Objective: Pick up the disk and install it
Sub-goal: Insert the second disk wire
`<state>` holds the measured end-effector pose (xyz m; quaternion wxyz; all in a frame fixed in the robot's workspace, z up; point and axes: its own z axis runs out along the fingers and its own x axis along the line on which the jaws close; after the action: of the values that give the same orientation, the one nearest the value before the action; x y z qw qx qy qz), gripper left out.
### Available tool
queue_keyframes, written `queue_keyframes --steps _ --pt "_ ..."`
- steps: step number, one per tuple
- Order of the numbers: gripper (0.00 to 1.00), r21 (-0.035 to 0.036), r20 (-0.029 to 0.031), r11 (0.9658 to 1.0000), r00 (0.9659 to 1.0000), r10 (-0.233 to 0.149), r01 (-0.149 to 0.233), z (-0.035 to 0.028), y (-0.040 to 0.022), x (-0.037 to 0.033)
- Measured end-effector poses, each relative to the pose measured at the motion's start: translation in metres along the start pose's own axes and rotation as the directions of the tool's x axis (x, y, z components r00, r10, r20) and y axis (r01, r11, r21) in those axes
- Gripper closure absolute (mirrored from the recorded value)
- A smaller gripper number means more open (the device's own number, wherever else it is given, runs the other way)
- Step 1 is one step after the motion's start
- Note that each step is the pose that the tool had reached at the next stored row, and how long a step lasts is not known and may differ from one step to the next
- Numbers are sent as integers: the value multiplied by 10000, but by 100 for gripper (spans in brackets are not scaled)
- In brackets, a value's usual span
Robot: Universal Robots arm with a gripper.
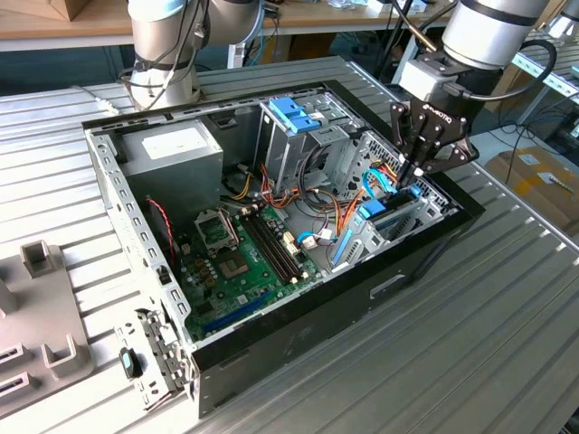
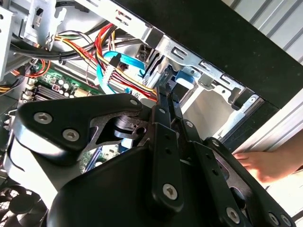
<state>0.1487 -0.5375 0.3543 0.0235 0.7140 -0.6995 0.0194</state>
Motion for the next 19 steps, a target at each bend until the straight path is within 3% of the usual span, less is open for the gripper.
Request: queue_keyframes --steps 19 --pt "84 0 -2 10000 10000 -1 1 57 25 28"
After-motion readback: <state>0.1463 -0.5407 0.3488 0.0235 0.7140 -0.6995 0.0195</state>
